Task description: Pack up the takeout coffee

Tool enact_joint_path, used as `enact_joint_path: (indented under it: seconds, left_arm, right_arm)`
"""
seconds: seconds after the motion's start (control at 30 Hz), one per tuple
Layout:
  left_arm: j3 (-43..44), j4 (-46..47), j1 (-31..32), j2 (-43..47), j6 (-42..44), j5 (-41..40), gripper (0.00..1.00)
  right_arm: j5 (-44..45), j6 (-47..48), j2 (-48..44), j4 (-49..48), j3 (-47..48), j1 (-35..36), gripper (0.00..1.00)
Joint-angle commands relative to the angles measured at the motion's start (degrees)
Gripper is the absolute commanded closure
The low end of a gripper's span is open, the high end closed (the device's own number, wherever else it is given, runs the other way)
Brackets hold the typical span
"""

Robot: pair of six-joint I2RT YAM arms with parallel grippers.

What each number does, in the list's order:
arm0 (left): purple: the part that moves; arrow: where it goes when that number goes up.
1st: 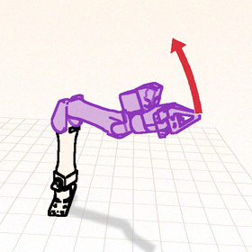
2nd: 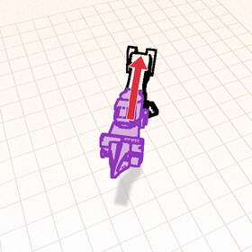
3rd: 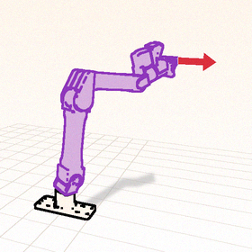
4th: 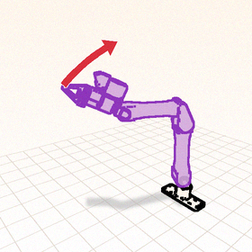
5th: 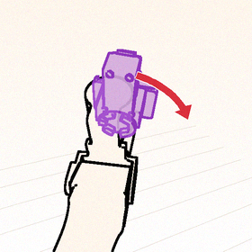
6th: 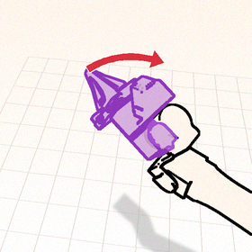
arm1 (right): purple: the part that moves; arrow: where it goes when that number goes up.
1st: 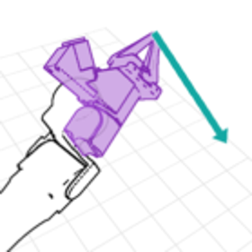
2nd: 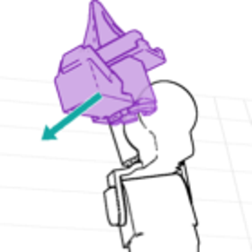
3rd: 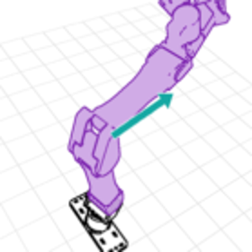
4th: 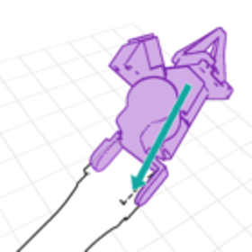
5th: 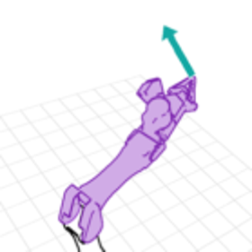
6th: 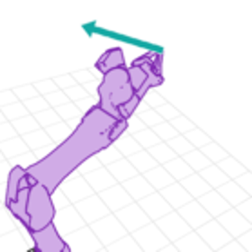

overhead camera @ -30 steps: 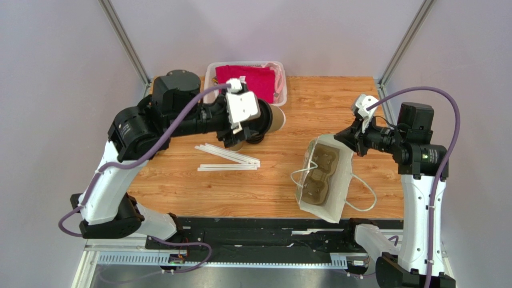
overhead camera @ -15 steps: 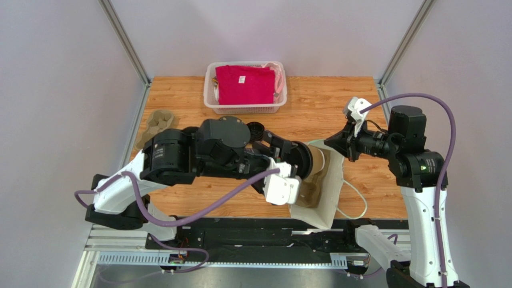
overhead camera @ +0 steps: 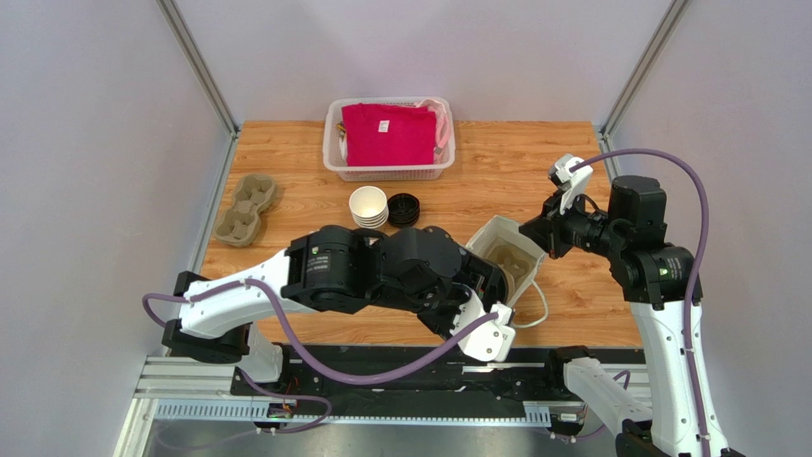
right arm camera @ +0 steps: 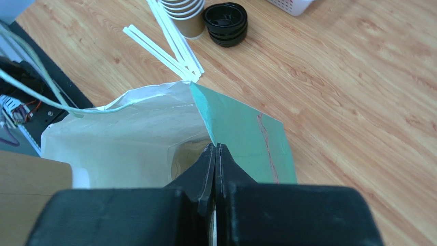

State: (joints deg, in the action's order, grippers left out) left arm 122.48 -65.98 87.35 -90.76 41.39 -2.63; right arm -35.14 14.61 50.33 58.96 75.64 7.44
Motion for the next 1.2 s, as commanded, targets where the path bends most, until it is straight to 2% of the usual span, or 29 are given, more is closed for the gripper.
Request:
enact_joint_path:
  seconds: [0.0, 0.17, 0.37, 0.53, 0.7, 0.87, 0.97, 1.03, 1.07, 1.13, 1.17]
  left_arm:
    - [-7.94, 1.63, 0.28, 2.87, -2.10, -2.10, 1.00]
    - [-14.19, 5.59, -1.91, 3.75, -1.05, -2.91, 1.00]
    - [-14.81, 7.26, -7.37, 2.08, -0.78, 1.57, 1.00]
    - [-19.99, 10.60, -9.83, 1.20, 1.51, 4.82, 1.00]
    - [-21.31, 9.90, -11.15, -0.03, 1.24, 7.47, 1.00]
    - [-27.46, 12.01, -11.41, 0.23, 2.38, 7.03, 1.00]
    - [-29.66, 13.15, -11.85, 0.58, 2.82, 7.55, 1.00]
    - [-30.19, 12.98, -11.85, 1.20, 3.44, 8.43, 1.00]
    - [-30.36, 12.80, -11.85, 1.64, 3.70, 9.74, 1.00]
    - [-31.06, 12.80, -11.85, 2.69, 4.67, 10.80, 1.00]
    - [-31.16, 12.71, -11.85, 2.87, 4.84, 11.59, 1.00]
  right_arm:
    - [5.95, -5.99, -0.67, -0.43, -0.75, 0.29, 1.00]
    - [1.39, -6.88, -3.90, -1.21, -3.12, 0.29, 1.00]
    - [-2.13, -7.66, -6.12, -1.74, -6.20, 0.21, 1.00]
    - [-6.70, -9.16, -7.96, -1.66, -8.48, 0.29, 1.00]
    - [-5.38, -8.28, -10.95, 1.41, -10.07, 0.29, 1.00]
    - [-10.56, -6.27, -10.69, 7.11, -8.67, 0.29, 0.97]
    - [-8.65, -1.62, -9.55, 11.07, -7.00, 0.29, 0.88]
    - [-3.90, 1.89, -8.23, 12.05, -4.63, 0.29, 0.75]
    - [-2.84, 3.04, -5.79, 12.93, -3.49, 0.21, 0.62]
    - [-2.65, 6.55, -2.79, 13.64, 0.64, 0.21, 0.48]
    - [-3.27, 7.88, -0.25, 13.99, 2.05, 0.20, 0.34]
